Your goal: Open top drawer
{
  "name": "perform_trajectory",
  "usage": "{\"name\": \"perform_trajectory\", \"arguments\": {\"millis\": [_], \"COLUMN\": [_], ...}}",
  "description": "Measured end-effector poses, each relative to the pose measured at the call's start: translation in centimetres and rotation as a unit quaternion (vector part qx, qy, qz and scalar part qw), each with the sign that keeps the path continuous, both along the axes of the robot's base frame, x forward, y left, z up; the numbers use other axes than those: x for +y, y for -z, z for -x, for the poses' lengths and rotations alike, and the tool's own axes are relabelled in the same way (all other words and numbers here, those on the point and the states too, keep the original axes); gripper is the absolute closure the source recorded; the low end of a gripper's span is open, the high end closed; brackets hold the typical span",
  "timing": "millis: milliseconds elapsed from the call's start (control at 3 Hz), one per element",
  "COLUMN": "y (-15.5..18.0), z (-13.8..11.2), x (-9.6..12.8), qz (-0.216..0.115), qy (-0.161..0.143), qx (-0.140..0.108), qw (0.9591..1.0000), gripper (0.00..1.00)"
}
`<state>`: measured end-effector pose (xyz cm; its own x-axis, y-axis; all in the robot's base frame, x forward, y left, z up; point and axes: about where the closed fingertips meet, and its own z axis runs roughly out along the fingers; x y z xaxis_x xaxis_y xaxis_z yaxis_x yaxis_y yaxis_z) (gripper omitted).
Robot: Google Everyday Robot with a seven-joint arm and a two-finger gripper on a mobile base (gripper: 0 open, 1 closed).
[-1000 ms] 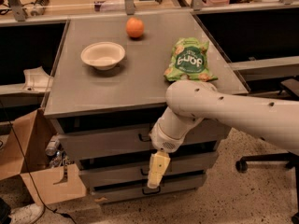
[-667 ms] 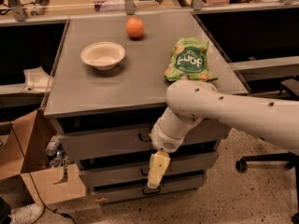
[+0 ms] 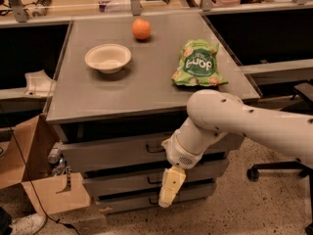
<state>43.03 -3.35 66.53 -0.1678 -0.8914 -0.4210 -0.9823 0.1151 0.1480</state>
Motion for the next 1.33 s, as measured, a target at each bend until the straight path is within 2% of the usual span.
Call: {"name": "perform_trajectory", "arguments": {"millis": [333,667,1000,1333], "y": [-0.7,-0.7,0.4,0.9], "z": [1.0,1.0,1.7,2.3], "x": [-0.9,-0.9,-0.4,-0.5], "qz": [-0.015,-0.014,0.014,0.029], "qy": [0.023,0.023,0.004,-0.002], "qx": [-0.002,-0.002,0.0,0.004], "qw": [0.9996,0.9996,0.9999,0.9996], "gripper": [0.0,0.0,0.0,0.0]}}
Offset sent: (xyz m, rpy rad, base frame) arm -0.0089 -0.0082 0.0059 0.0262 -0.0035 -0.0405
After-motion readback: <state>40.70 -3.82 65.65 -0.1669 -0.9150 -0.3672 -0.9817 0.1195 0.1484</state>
